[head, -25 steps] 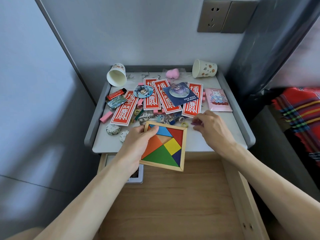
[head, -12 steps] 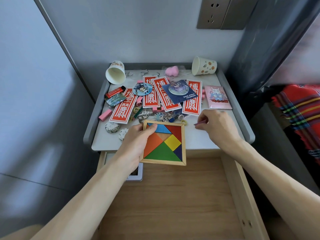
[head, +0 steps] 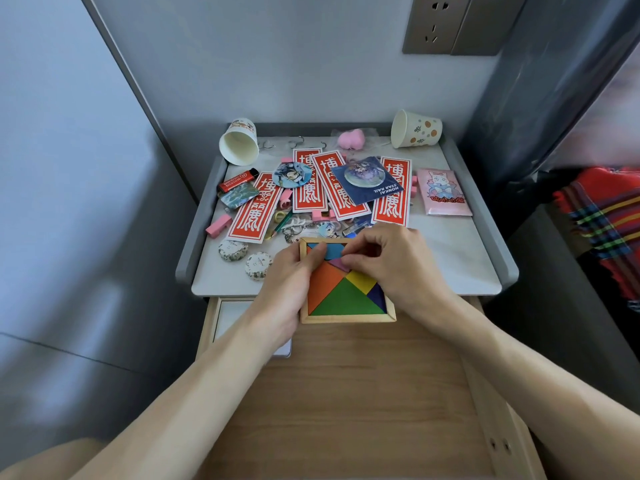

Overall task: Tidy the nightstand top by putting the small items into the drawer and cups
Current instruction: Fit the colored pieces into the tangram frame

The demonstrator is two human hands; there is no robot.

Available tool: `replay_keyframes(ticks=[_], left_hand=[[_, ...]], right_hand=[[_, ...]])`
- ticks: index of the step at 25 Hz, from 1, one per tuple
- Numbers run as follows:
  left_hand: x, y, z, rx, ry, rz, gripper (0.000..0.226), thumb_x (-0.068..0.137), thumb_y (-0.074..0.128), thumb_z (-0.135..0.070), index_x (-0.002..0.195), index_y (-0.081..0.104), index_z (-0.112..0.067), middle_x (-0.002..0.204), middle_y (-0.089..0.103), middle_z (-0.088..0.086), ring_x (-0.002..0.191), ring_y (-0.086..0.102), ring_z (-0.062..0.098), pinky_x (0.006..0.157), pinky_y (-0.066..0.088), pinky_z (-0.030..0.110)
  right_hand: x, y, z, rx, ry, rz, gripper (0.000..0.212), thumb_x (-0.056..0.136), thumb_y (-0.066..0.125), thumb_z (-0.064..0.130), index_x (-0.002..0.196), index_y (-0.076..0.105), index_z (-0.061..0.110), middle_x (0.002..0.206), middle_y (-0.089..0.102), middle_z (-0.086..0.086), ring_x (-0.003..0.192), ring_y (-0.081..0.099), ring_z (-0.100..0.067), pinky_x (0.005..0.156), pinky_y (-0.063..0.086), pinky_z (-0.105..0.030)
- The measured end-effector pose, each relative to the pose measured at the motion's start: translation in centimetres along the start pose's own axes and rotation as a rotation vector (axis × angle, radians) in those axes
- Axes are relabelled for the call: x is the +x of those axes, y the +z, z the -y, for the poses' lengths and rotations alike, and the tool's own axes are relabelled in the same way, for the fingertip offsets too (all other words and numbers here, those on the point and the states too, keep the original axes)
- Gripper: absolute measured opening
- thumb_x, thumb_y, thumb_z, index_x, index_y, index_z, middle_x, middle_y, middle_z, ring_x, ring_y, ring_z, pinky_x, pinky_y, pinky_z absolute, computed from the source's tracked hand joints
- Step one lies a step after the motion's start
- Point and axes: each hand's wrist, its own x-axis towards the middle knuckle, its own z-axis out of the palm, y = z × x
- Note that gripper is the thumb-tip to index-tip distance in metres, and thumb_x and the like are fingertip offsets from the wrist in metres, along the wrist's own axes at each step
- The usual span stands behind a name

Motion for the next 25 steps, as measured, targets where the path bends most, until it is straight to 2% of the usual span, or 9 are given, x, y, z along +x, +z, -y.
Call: replay_keyframes(ticks=[6, 8, 11, 13, 15, 17, 19, 22, 25], left_hand=[[-0.4, -0.2, -0.6, -0.088, 0.023, 0.064, 0.017, 0.093, 0.067, -0.013, 0.110, 0.067, -0.013, 0.090, 0.078, 0.005, 0.078, 0.076, 0.020, 0.063, 0.061, 0.031], [-0.5, -0.4, -0.8, -0.108, 0.036, 0.039, 0.021, 0.090, 0.069, -0.008, 0.110, 0.067, -0.013, 0.091, 0.078, 0.004, 0.078, 0.076, 0.019, 0.060, 0.060, 0.028], [-0.2, -1.3, -0.9, -0.140, 0.054, -0.072, 0.024, 0.089, 0.072, -0.009, 0.112, 0.067, -0.015, 0.095, 0.078, 0.004, 0.081, 0.076, 0.019, 0.064, 0.061, 0.031], [-0.2, -2.0, -0.8, -0.152, 0.040, -0.129, 0.026, 0.089, 0.072, -0.013, 0.115, 0.068, -0.015, 0.100, 0.078, 0.005, 0.084, 0.076, 0.021, 0.066, 0.062, 0.033], [-0.6, -2.8, -0.7, -0.147, 0.022, -0.135, 0.026, 0.090, 0.073, -0.018, 0.115, 0.067, -0.017, 0.101, 0.077, 0.005, 0.086, 0.076, 0.021, 0.066, 0.061, 0.033], [-1.2, -3.6, -0.9, -0.098, 0.030, -0.052, 0.031, 0.086, 0.075, -0.020, 0.116, 0.066, -0.019, 0.101, 0.078, 0.002, 0.089, 0.075, 0.019, 0.068, 0.060, 0.031], [-2.2, -4.7, -1.2, 0.027, 0.046, 0.026, 0.040, 0.079, 0.080, -0.010, 0.114, 0.066, -0.019, 0.100, 0.078, 0.000, 0.091, 0.075, 0.017, 0.071, 0.060, 0.031], [-3.6, -6.9, -1.0, 0.138, 0.040, 0.031, 0.049, 0.069, 0.082, 0.007, 0.109, 0.067, -0.017, 0.099, 0.078, 0.003, 0.095, 0.074, 0.022, 0.086, 0.059, 0.041], [-4.4, -8.9, -0.7, 0.141, 0.049, -0.023, 0.057, 0.065, 0.086, 0.003, 0.115, 0.065, -0.012, 0.104, 0.077, 0.005, 0.099, 0.073, 0.024, 0.090, 0.058, 0.044]], right_hand=[[0.3, 0.3, -0.3, 0.057, 0.027, -0.102, 0.018, 0.080, 0.077, 0.031, 0.094, 0.067, 0.027, 0.100, 0.051, 0.010, 0.088, 0.049, 0.002, 0.073, 0.036, -0.007], [0.6, -0.1, -0.4, 0.164, 0.117, -0.125, 0.021, 0.086, 0.071, 0.028, 0.105, 0.062, 0.025, 0.105, 0.055, 0.006, 0.089, 0.053, 0.000, 0.076, 0.041, -0.013], [0.3, -0.5, -0.6, 0.457, 0.316, 0.194, 0.033, 0.088, 0.070, 0.021, 0.119, 0.057, 0.019, 0.102, 0.070, -0.006, 0.087, 0.069, -0.017, 0.074, 0.053, -0.028], [-0.5, -0.1, -0.4, 0.506, 0.338, 0.344, 0.031, 0.090, 0.067, 0.013, 0.119, 0.059, 0.013, 0.094, 0.074, -0.012, 0.076, 0.071, -0.022, 0.069, 0.056, -0.031], [-1.2, 0.5, 0.3, 0.514, 0.319, 0.358, 0.027, 0.090, 0.067, 0.009, 0.116, 0.060, 0.009, 0.086, 0.075, -0.012, 0.066, 0.069, -0.020, 0.060, 0.055, -0.027], [-1.5, 0.9, 0.9, 0.520, 0.325, 0.332, 0.025, 0.089, 0.068, 0.008, 0.112, 0.060, 0.008, 0.080, 0.075, -0.011, 0.061, 0.068, -0.020, 0.054, 0.053, -0.025], [-2.1, 1.4, 1.7, 0.535, 0.343, 0.341, 0.023, 0.089, 0.068, 0.009, 0.111, 0.060, 0.008, 0.080, 0.074, -0.012, 0.060, 0.068, -0.020, 0.053, 0.053, -0.024], [-3.3, 2.6, 2.7, 0.563, 0.360, 0.374, 0.021, 0.090, 0.068, 0.013, 0.109, 0.062, 0.007, 0.084, 0.073, -0.018, 0.061, 0.068, -0.021, 0.055, 0.056, -0.025], [-4.2, 3.6, 3.7, 0.598, 0.383, 0.406, 0.018, 0.097, 0.057, 0.016, 0.108, 0.065, 0.003, 0.083, 0.072, -0.016, 0.062, 0.068, -0.018, 0.055, 0.056, -0.022]])
